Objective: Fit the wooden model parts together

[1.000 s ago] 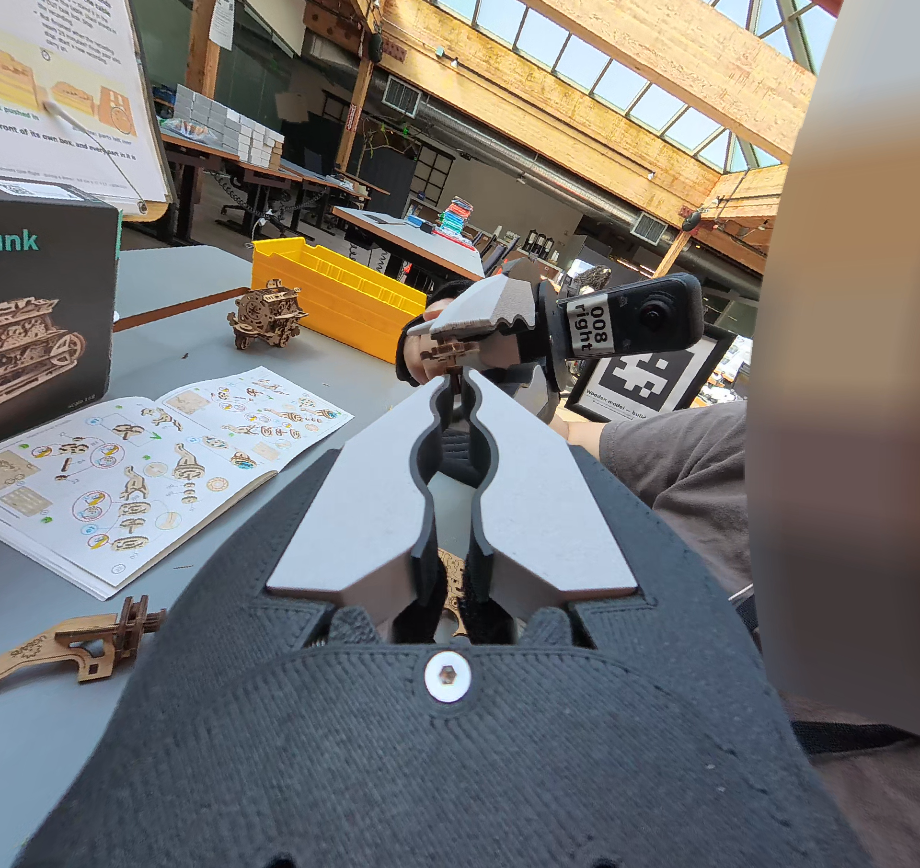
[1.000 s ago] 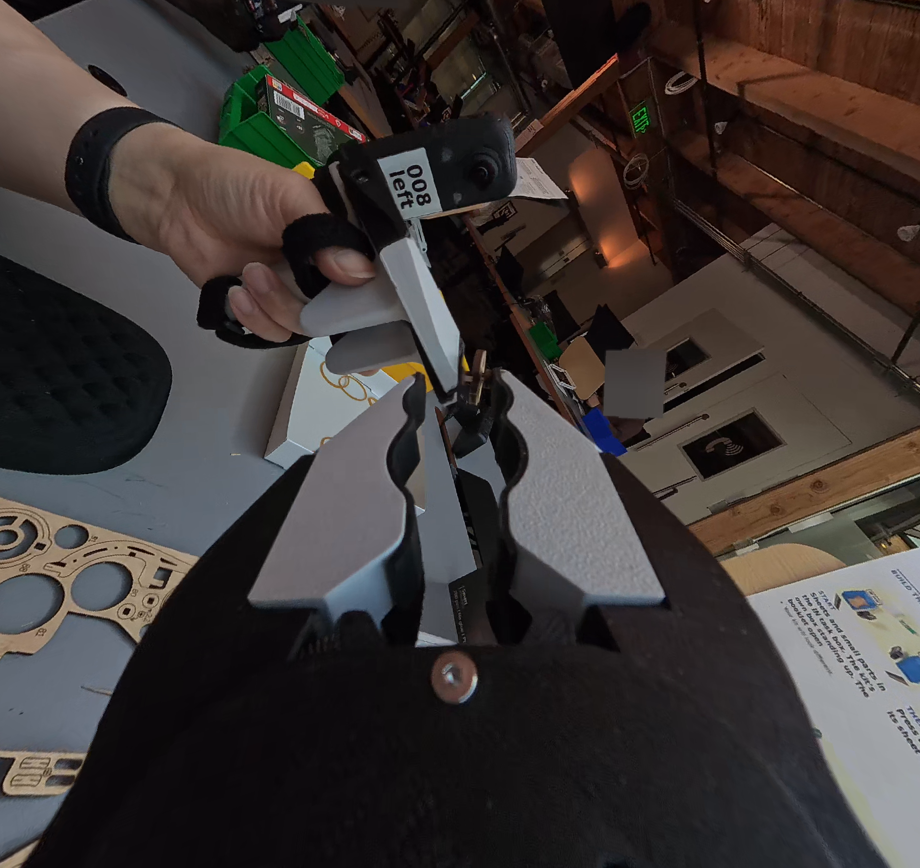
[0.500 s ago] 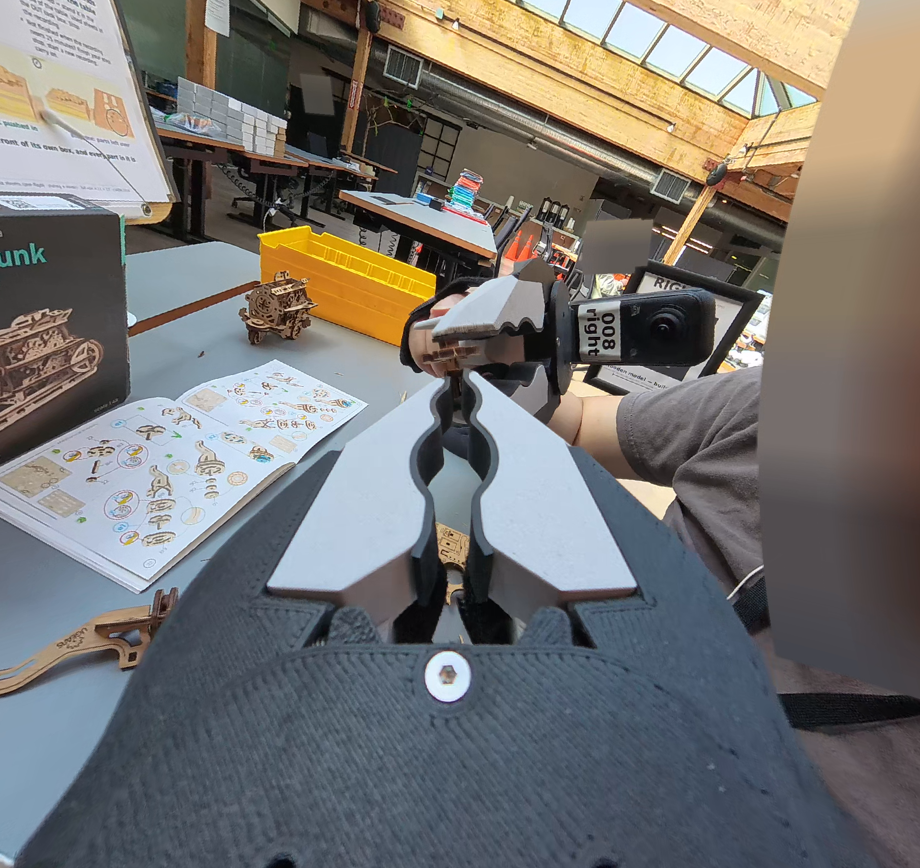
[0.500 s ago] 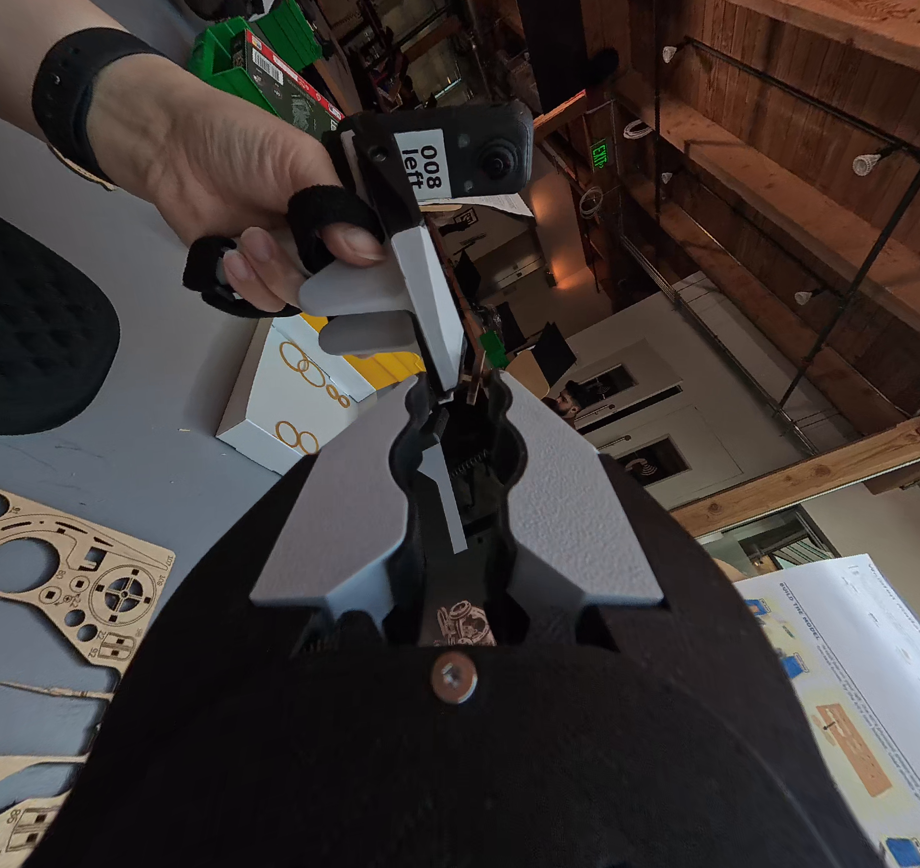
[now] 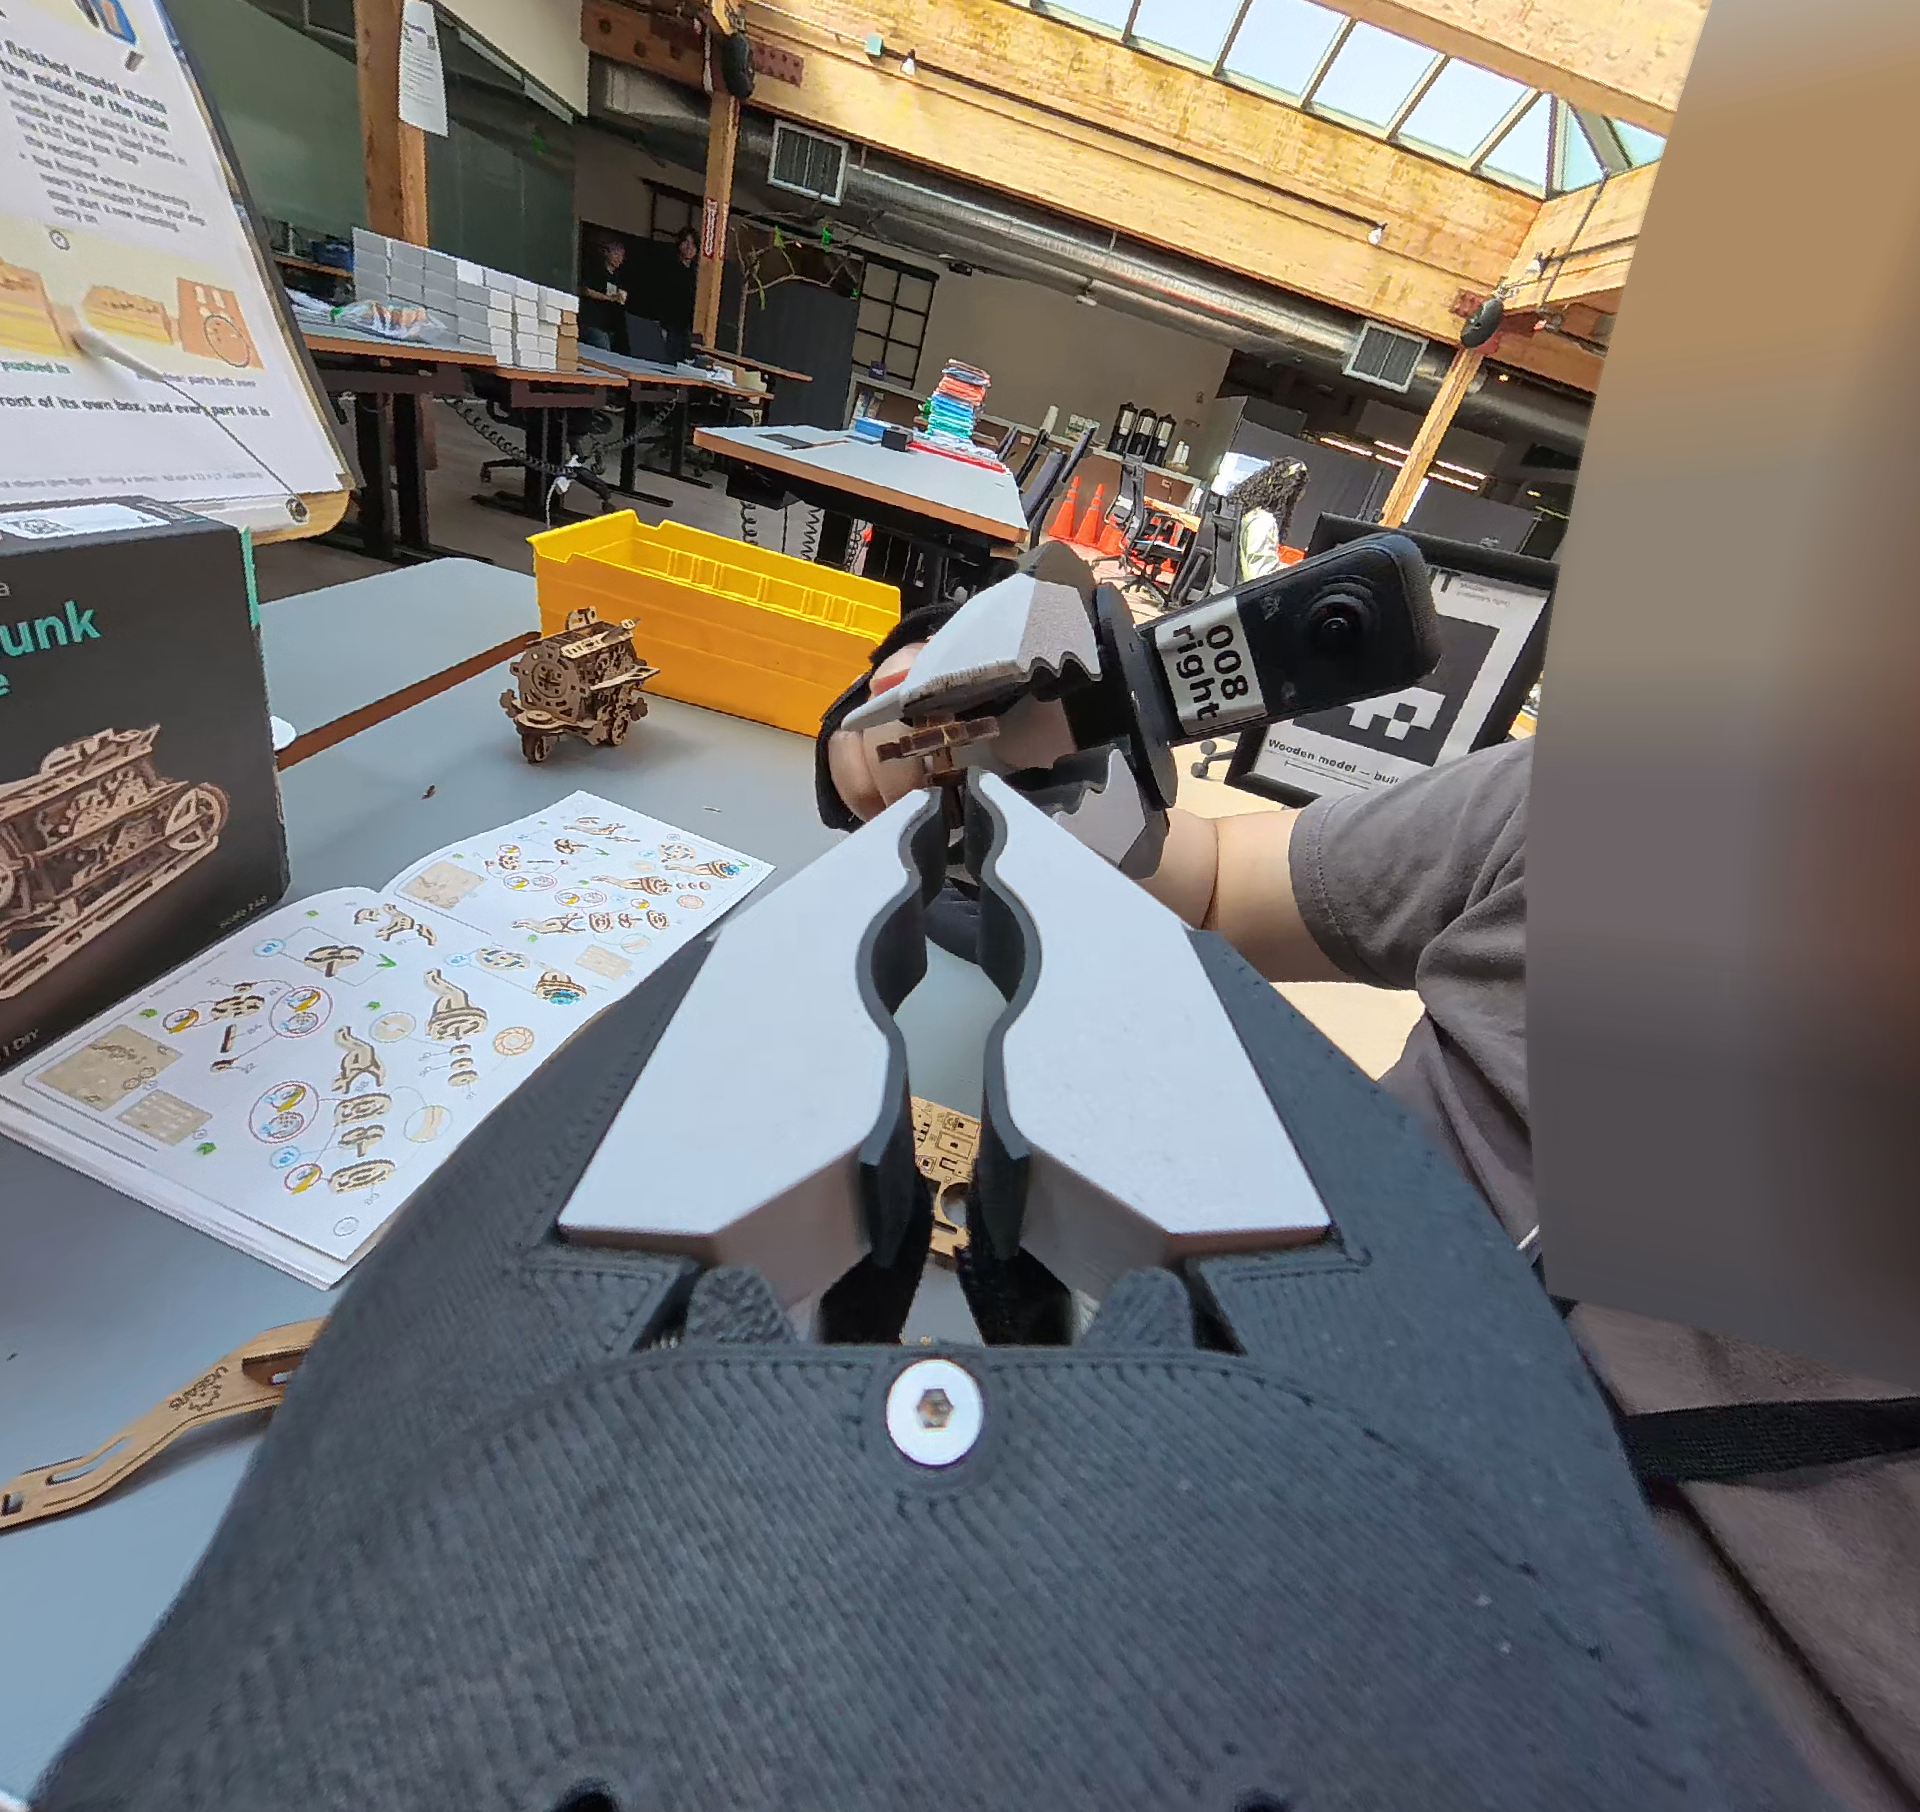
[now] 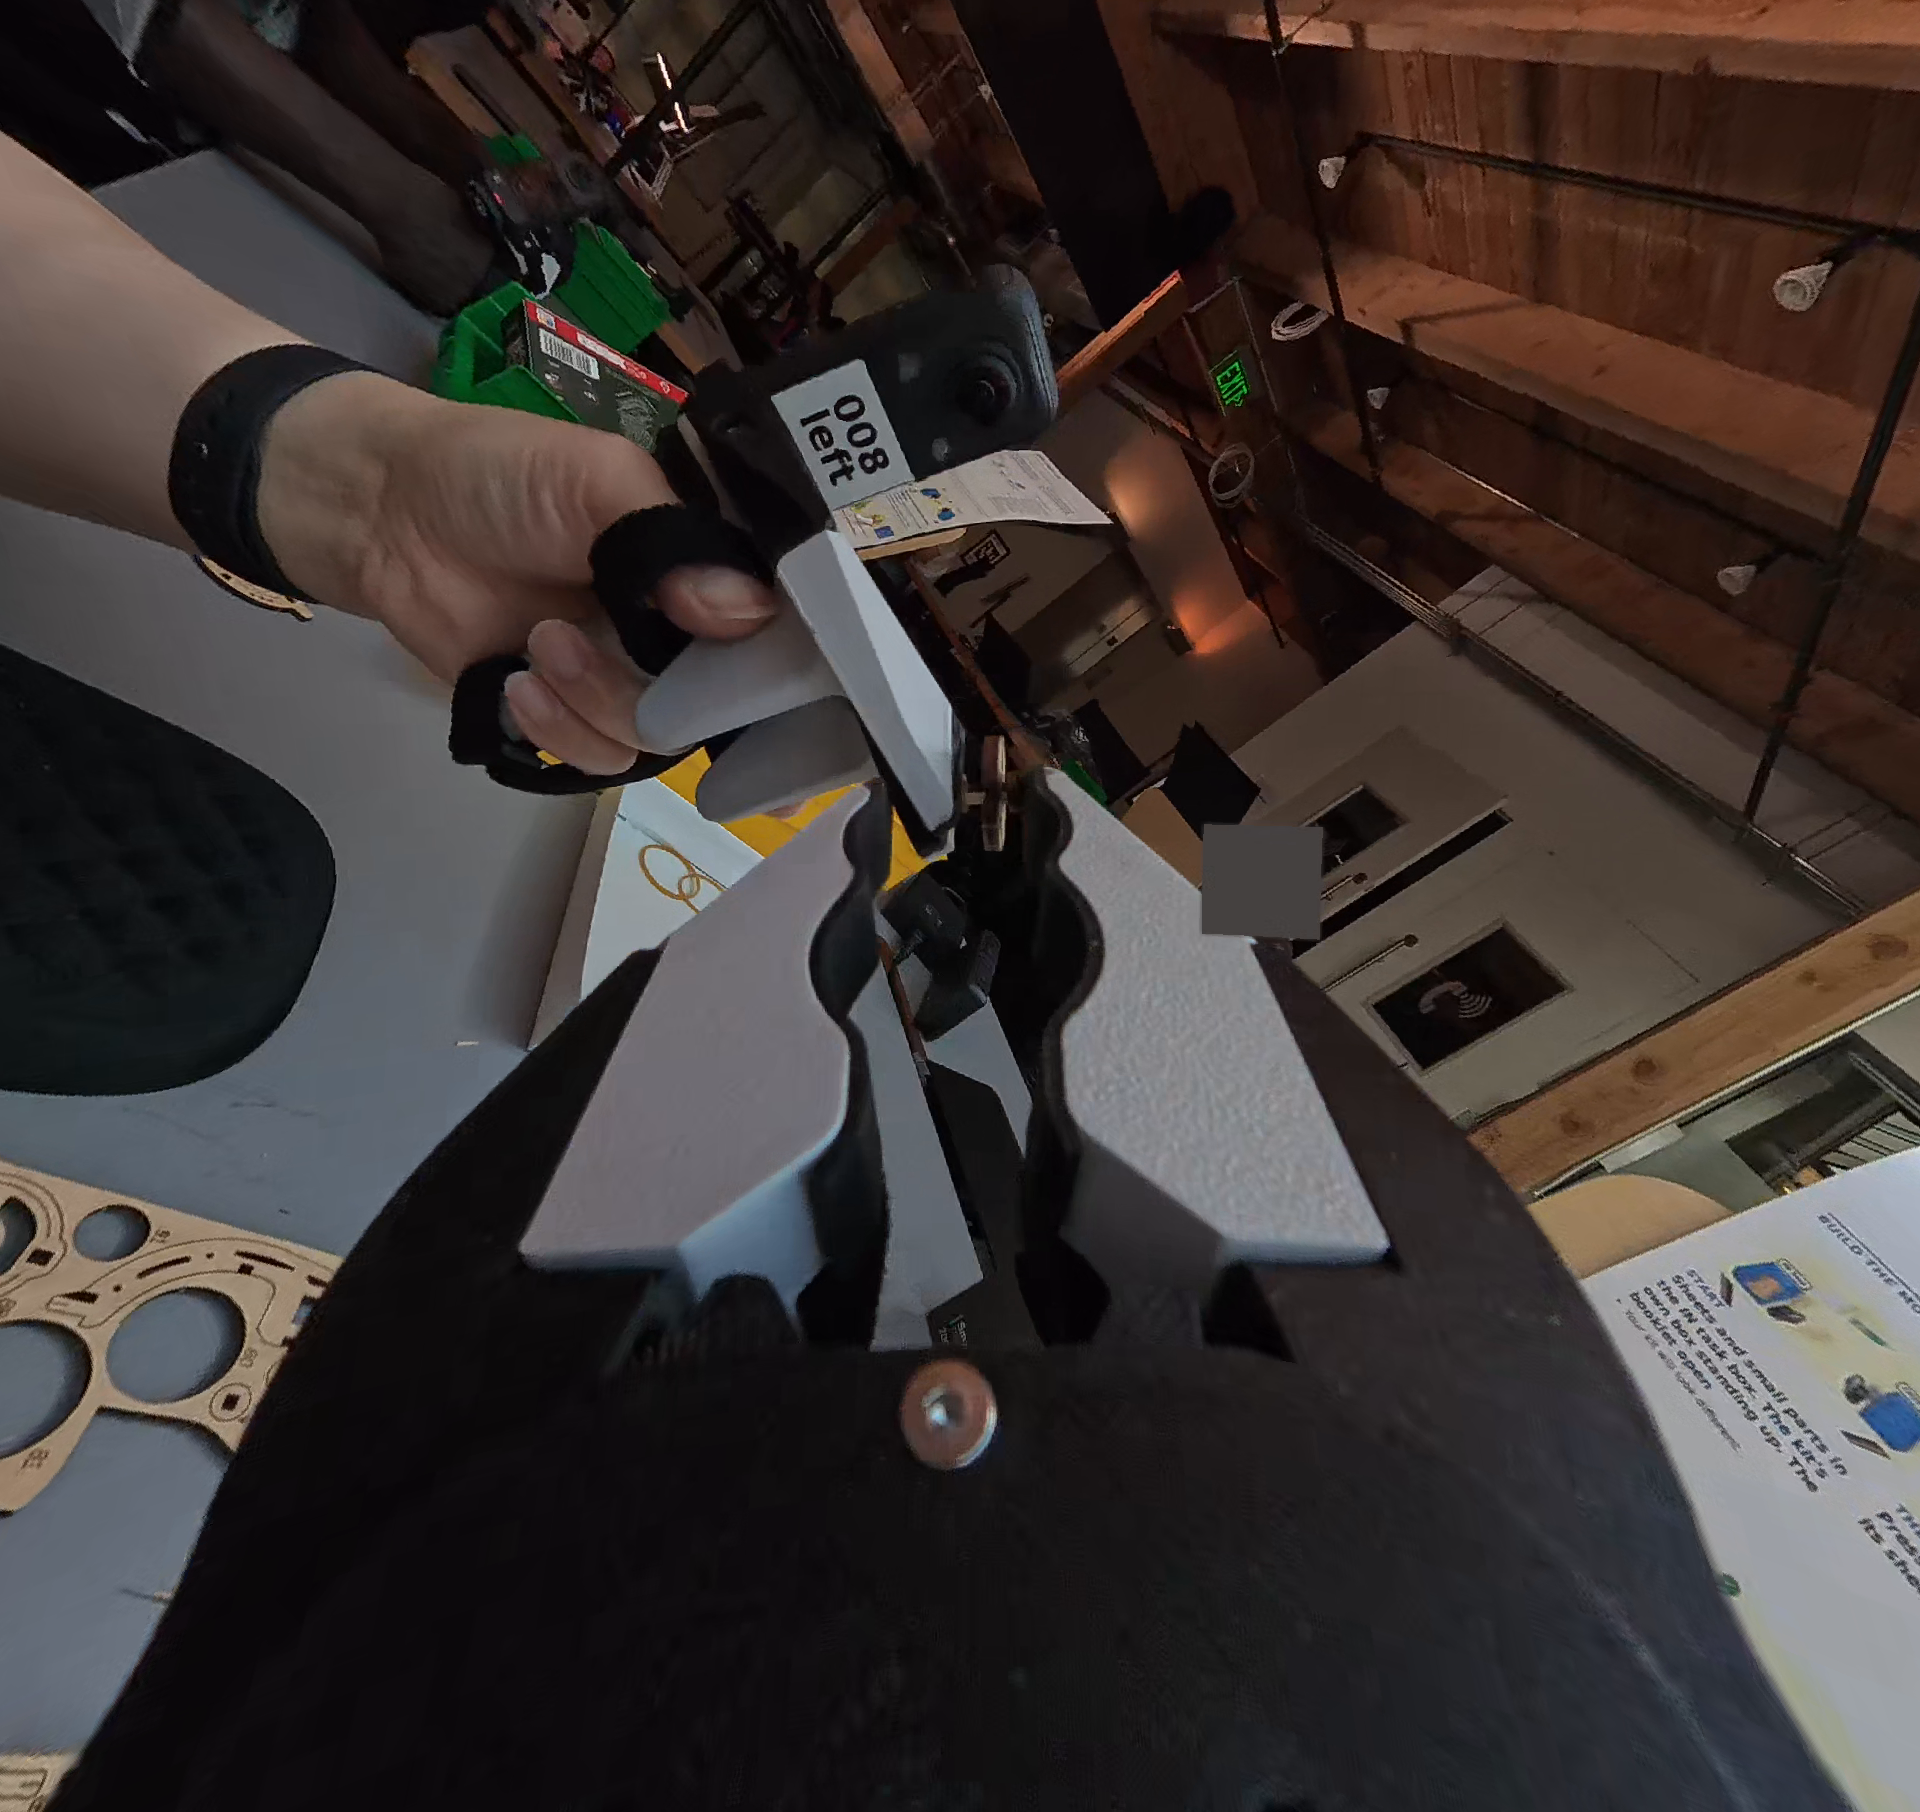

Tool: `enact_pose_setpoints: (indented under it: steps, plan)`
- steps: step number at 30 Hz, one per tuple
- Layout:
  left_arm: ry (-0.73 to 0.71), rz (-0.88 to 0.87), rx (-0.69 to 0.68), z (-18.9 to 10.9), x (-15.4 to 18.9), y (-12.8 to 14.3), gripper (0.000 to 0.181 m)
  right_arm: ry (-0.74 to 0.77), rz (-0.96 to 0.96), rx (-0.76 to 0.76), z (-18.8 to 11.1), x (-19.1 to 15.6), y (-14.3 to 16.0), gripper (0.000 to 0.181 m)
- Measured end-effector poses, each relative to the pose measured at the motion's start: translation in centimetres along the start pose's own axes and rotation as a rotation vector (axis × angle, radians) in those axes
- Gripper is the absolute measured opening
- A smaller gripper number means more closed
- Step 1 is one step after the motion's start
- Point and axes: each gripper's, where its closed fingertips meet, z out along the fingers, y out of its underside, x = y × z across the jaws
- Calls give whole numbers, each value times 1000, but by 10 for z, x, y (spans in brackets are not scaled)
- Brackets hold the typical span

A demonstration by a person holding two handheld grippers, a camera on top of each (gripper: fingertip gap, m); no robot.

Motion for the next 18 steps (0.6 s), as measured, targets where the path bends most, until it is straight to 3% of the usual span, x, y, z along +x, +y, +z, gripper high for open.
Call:
enact_pose_setpoints:
  steps: [5,12,18]
  plan:
    - [-26,63,-13,-1,-1,1,0,-1,35,12,1,-1,0,26]
    - [-101,482,-9,0,7,0,1,-80,-51,35,-7,0,-14,34]
    - [-54,557,38,-3,16,-1,1,-200,77,128,-20,-1,-36,33]
